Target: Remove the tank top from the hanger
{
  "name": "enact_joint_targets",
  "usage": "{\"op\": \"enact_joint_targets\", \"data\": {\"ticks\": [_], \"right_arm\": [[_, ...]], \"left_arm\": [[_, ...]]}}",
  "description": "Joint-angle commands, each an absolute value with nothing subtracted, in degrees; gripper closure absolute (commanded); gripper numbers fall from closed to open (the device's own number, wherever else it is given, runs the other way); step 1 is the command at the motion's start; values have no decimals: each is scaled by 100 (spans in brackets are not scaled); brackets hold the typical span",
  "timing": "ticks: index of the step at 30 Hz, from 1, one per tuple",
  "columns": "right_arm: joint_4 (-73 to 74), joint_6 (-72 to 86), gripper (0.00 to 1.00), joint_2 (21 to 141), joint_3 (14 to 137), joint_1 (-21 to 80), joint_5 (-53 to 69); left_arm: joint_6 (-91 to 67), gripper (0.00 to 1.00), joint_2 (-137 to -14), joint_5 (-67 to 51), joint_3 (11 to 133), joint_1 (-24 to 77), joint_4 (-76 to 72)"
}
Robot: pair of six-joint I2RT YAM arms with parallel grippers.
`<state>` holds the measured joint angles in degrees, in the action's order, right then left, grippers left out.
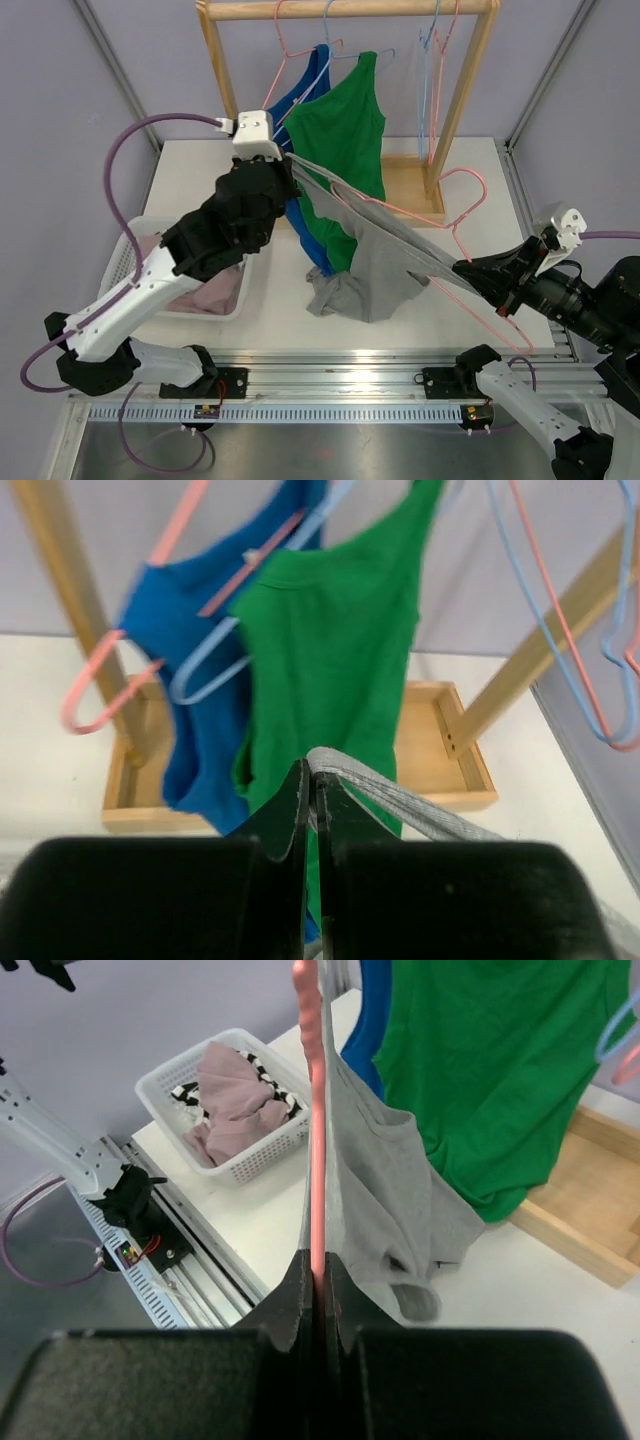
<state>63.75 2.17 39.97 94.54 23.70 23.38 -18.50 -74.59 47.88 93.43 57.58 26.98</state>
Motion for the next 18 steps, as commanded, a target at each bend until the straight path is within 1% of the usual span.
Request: {"op": "enact_joint_targets", "data": {"ticks": [1,6,8,9,10,11,12,13,14,15,17,18], "right_arm": [[5819,35,100,3754,9493,2400,2733],[4598,141,100,3490,8914,2400,2839],[4099,359,100,3358,8685,2399,2585],[3461,447,100,3314,8362,2399,2619],[3080,666,100,3226,8184,2408,2619],[2641,798,100,3208,7974,2400,2663],[1706,878,100,3173,7484,2408,2785],[1305,870,100,3155,7297,2400,2934],[961,896,100,3190,7147,2399,2822],[314,1018,100,3234,6919,2399,2630],[-426,1361,100,3462,6725,2408,2043],[-1222,1467,100,3567,6480,2391,1943]], "left_arm": [[-2453,100,-6935,5329,9194,5467,3006],[-2558,100,-6654,4317,9000,5467,3269],[-2462,100,-6531,3160,8712,5467,3183],[-2322,100,-6435,2633,8510,5475,2825],[-2268,100,-6277,1549,8343,5484,2647],[-2215,100,-6197,1051,7993,5502,2498],[-2180,100,-6153,715,7859,5580,2287],[-2258,100,-6083,590,7744,5651,2268],[-2337,100,-6047,528,7500,5712,2241],[-2373,100,-6029,362,7375,5835,2102],[-2338,100,-5968,53,7077,6020,1996],[-2216,100,-5950,35,6710,6238,1839]]}}
